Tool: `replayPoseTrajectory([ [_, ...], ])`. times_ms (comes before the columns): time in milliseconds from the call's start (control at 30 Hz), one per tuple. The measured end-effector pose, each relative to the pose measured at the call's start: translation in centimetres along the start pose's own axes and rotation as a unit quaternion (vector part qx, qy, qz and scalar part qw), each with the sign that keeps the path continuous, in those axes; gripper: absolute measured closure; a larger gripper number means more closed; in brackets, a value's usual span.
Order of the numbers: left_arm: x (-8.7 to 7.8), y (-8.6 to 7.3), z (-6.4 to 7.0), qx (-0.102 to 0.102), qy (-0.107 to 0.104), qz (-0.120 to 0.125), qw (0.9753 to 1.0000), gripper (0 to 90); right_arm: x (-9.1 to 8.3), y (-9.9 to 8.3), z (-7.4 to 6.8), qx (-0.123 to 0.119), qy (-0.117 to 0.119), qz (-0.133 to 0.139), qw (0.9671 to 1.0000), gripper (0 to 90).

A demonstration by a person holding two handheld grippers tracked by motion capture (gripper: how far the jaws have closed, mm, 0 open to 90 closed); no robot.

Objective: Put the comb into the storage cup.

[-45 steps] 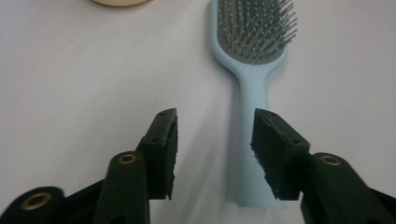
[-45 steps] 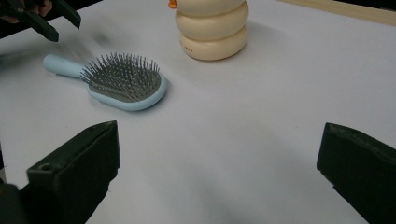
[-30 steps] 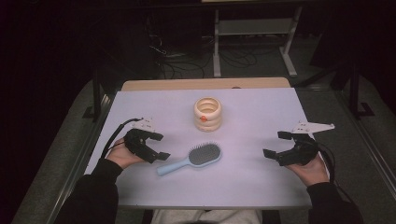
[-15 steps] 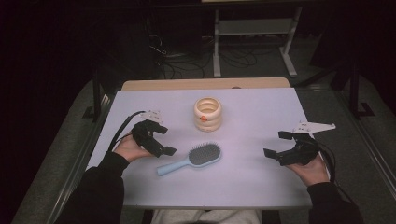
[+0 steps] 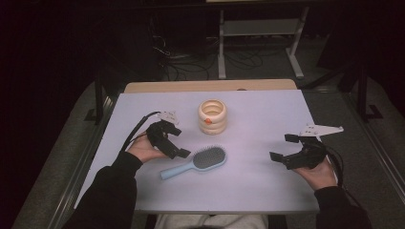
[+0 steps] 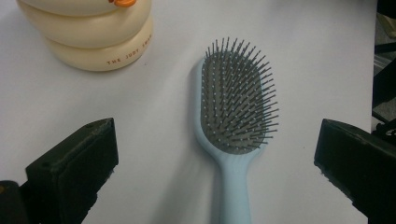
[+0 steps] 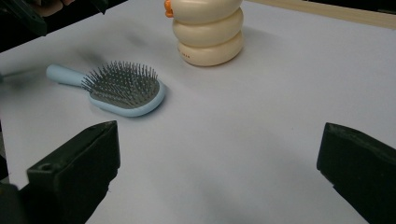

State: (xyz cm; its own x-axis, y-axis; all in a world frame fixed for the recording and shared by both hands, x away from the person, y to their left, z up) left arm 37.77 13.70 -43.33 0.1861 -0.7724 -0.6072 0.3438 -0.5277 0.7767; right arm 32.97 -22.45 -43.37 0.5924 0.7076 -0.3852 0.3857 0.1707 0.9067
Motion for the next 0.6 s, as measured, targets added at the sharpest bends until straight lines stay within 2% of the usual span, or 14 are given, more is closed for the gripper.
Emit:
replayPoseTrajectory([
  [233,1.1,0.3,0.4,0.003,-0.008,-0.004,1.0000,0.0,0.0,0.0,0.0,-0.001,0.001,-0.001,1.0000,0.0],
  [600,3.2,-0.2,0.9,0.015,-0.016,-0.026,0.9994,0.0,0.0,0.0,0.0,-0.004,0.001,-0.002,1.0000,0.0],
])
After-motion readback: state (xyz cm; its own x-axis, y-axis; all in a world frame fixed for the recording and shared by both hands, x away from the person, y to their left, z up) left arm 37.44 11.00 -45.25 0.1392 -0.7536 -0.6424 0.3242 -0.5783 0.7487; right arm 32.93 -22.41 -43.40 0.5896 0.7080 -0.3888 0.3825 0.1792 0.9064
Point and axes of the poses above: each handheld gripper's, and its own axes: x roughly forward along the jaws, y roughly out of its top, z roughly to its right, the point moved 6 cm from there along x, roughly forward along the jaws, and after that the axes turned 9 degrees about z, right-handed, at the moved point
